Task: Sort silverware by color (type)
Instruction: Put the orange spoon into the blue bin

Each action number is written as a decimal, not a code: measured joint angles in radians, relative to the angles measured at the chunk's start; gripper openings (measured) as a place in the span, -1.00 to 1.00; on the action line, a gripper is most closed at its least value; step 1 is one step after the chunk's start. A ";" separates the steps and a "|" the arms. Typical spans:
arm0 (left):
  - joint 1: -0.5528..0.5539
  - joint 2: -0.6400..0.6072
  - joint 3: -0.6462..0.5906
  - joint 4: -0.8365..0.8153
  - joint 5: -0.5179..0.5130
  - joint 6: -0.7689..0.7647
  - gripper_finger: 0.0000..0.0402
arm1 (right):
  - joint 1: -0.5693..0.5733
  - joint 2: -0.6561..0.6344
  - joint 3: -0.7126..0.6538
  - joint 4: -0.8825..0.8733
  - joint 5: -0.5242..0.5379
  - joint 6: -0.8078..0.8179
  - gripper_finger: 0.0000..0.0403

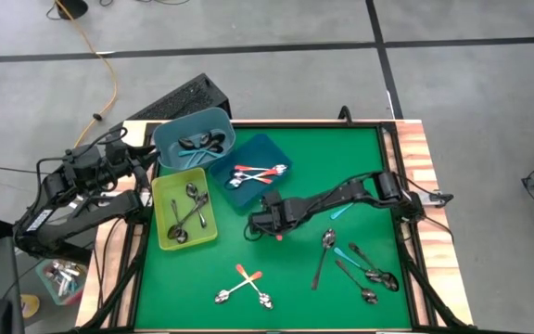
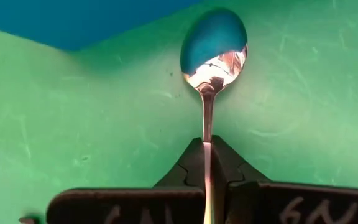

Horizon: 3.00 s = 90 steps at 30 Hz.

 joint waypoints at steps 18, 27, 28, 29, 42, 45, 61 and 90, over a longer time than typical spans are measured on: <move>0.000 0.000 0.000 0.000 0.000 0.000 -0.39 | 0.086 0.008 0.090 -0.032 0.025 0.007 -0.96; 0.000 0.000 0.000 0.000 -0.003 -0.005 -0.39 | 0.091 0.007 0.157 -0.118 0.088 -0.024 -0.96; 0.000 0.000 0.000 0.000 -0.003 -0.009 -0.39 | 0.091 0.007 0.164 -0.123 0.091 -0.027 -0.96; 0.000 0.000 0.000 0.000 -0.003 -0.009 -0.39 | 0.091 0.006 0.169 -0.124 0.097 -0.027 -0.96; 0.000 0.000 0.000 0.000 -0.003 -0.011 -0.39 | 0.097 0.005 0.208 -0.128 0.162 -0.080 -0.96; 0.000 0.000 0.000 0.000 -0.003 -0.010 -0.39 | 0.098 0.005 0.208 -0.129 0.166 -0.080 -0.96; 0.000 0.000 0.000 0.000 -0.003 -0.011 -0.39 | 0.103 -0.028 0.209 -0.176 0.187 -0.080 -0.96; 0.000 0.000 0.000 0.003 -0.008 -0.037 -0.39 | 0.109 -0.117 0.233 -0.165 0.308 -0.200 -0.95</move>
